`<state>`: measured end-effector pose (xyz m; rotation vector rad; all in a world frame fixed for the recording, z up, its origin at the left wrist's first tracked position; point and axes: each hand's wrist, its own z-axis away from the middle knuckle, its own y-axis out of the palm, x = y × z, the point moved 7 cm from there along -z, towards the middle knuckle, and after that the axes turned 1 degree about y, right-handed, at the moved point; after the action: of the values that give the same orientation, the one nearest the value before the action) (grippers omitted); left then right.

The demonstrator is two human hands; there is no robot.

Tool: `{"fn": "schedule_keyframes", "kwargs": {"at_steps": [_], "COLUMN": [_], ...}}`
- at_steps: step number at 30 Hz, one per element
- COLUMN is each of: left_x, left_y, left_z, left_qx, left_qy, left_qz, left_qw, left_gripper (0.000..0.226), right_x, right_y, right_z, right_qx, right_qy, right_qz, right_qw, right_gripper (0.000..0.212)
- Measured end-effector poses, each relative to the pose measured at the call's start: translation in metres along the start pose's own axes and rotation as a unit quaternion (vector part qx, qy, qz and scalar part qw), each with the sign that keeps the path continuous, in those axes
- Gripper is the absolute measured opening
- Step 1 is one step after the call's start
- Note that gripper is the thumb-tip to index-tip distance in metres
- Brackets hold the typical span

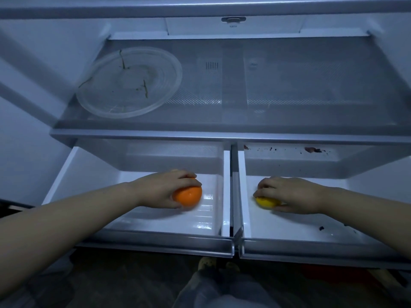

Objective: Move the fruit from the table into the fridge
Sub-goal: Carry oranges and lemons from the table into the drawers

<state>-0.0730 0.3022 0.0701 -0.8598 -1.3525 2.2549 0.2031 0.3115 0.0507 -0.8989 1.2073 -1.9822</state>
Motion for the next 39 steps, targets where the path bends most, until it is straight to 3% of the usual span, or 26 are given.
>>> {"fn": "schedule_keyframes", "kwargs": {"at_steps": [9,12,15,19,25,29,33,39], "left_x": [-0.005,-0.019,-0.036,-0.060,-0.097,-0.118,-0.134,-0.153], "left_y": [-0.010,-0.033,-0.060,-0.097,-0.122,-0.122,-0.113,-0.078], "left_z": [0.007,0.015,0.031,0.062,0.104,0.126,0.154,0.213], "left_qx": [0.013,0.006,-0.028,-0.122,-0.252,-0.281,-0.318,-0.328], "left_qy": [-0.021,-0.039,-0.060,-0.100,-0.168,-0.233,-0.310,-0.428], "left_qz": [-0.002,-0.047,-0.065,-0.065,-0.119,-0.150,-0.134,-0.071], "left_qw": [1.000,0.998,0.996,0.985,0.946,0.919,0.886,0.839], "left_gripper": [0.079,0.078,0.068,0.073,0.064,0.056,0.057,0.064], "right_x": [0.007,0.018,0.039,0.082,0.125,0.140,0.156,0.202], "right_y": [-0.024,-0.048,-0.083,-0.146,-0.196,-0.196,-0.194,-0.178], "right_z": [0.004,0.008,0.014,0.021,0.013,-0.004,-0.016,-0.041], "right_qx": [-0.010,-0.023,-0.055,-0.166,-0.264,-0.256,-0.269,-0.228], "right_qy": [0.004,0.002,-0.022,-0.080,-0.096,-0.083,-0.075,-0.101], "right_qz": [-0.002,0.010,0.030,0.046,0.064,0.080,0.064,0.028], "right_qw": [1.000,1.000,0.998,0.982,0.958,0.960,0.958,0.968], "right_gripper": [0.059,0.055,0.043,0.031,0.038,0.054,0.062,0.068]}}
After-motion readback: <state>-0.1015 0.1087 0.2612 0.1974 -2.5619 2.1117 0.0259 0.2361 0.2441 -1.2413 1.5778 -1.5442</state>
